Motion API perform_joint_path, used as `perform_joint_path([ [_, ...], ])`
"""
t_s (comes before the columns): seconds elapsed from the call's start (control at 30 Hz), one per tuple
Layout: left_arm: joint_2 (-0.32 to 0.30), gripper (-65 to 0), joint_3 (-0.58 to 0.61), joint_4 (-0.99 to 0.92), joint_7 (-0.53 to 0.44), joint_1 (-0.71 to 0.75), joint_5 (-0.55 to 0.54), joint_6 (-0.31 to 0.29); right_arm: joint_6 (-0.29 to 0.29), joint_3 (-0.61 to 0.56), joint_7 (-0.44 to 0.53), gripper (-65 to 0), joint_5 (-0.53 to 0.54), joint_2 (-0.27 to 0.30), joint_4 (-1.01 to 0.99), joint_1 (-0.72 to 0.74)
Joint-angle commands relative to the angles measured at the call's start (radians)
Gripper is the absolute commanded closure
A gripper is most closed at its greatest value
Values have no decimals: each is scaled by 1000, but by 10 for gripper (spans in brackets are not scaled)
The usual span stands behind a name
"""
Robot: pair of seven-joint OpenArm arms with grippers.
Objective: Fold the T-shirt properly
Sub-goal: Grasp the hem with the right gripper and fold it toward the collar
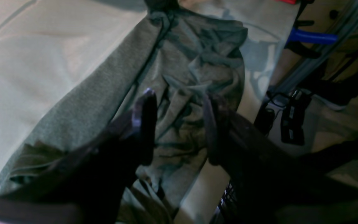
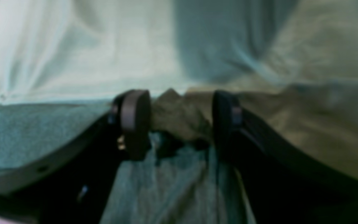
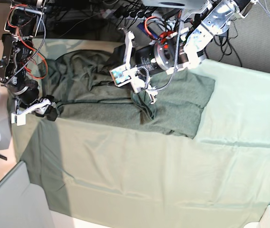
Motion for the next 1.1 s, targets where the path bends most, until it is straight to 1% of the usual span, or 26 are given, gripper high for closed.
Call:
perform_joint_path([
  [0.0, 11, -280, 2, 17, -21, -7, -8, -8, 13, 10, 34, -290, -10, 16, 16, 16],
  [0.03, 11, -280, 2, 17, -20, -7, -8, -8, 13, 10, 42, -253, -27, 8, 16, 16],
  [0.07, 11, -280, 2, 17, -17, -7, -8, -8, 13, 10, 41, -201, -38, 3, 16, 16],
  [0.17, 11, -280, 2, 17, 2, -7, -8, -7, 13, 10, 44, -10, -49, 0, 16, 10],
  [0.2, 11, -279, 2, 17, 6, -7, -8, -7, 13, 10, 44, 0, -50, 1, 16, 8],
  [0.33, 8, -279, 2, 17, 8, -7, -8, -7, 13, 10, 39, 0, -50, 1, 16, 5],
  [0.5, 8, -279, 2, 17, 9, -7, -7, -8, 14, 11, -18, 0, -15, 4, 18, -7],
  [0.67, 5, -279, 2, 16, 18, -7, -2, -7, 14, 39, -19, 0, 45, 6, 53, -86],
  [0.87, 6, -279, 2, 16, 19, -7, 0, -7, 14, 112, -19, 0, 66, 6, 168, -207],
  [1.03, 6, -280, 2, 16, 19, -7, 0, -7, 14, 119, -19, 0, 68, 6, 177, -211],
  [1.07, 6, -279, 2, 16, 19, -7, 0, -7, 14, 119, -19, -20, 67, 6, 177, -211],
])
